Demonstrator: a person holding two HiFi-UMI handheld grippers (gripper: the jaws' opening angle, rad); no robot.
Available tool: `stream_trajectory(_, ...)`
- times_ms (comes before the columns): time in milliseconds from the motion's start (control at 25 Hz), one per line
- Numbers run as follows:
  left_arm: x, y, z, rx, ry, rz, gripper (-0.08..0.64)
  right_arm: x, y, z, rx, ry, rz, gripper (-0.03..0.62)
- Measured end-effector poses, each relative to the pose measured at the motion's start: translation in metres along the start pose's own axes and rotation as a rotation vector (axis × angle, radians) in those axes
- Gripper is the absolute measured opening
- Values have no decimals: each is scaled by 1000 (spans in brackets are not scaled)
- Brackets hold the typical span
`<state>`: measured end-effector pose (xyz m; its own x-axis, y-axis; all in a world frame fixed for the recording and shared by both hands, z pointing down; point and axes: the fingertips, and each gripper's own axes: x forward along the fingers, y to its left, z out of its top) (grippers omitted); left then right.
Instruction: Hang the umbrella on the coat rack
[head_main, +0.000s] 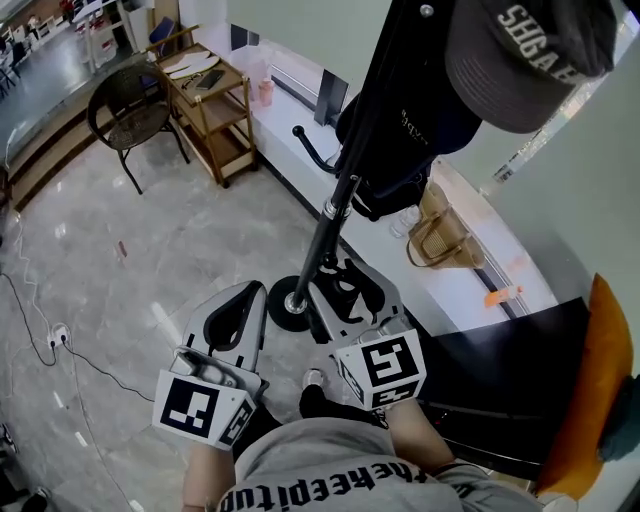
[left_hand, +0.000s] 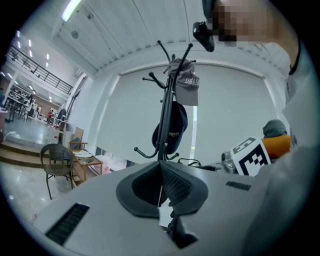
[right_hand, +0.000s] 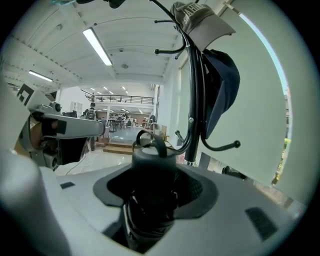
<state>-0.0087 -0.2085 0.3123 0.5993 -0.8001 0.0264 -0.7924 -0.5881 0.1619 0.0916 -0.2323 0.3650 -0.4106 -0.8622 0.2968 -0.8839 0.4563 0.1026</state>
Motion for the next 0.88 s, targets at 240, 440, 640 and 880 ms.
stream_trajectory(240, -3, 2, -6, -13, -2, 55, 15, 6, -4, -5, -1, 5, 24, 235)
stream_trajectory(440, -4, 1, -10, -16, 1, 88, 15, 11, -8, -7, -11, 10, 36, 235)
stream_trajectory(640, -7, 3, -10, -16, 0, 115, 15, 15, -10, -8, -11, 8, 43, 235)
stream_trajectory(880, -8, 3, -9, -11, 1, 131, 15, 20, -13, -9, -11, 17, 43, 235)
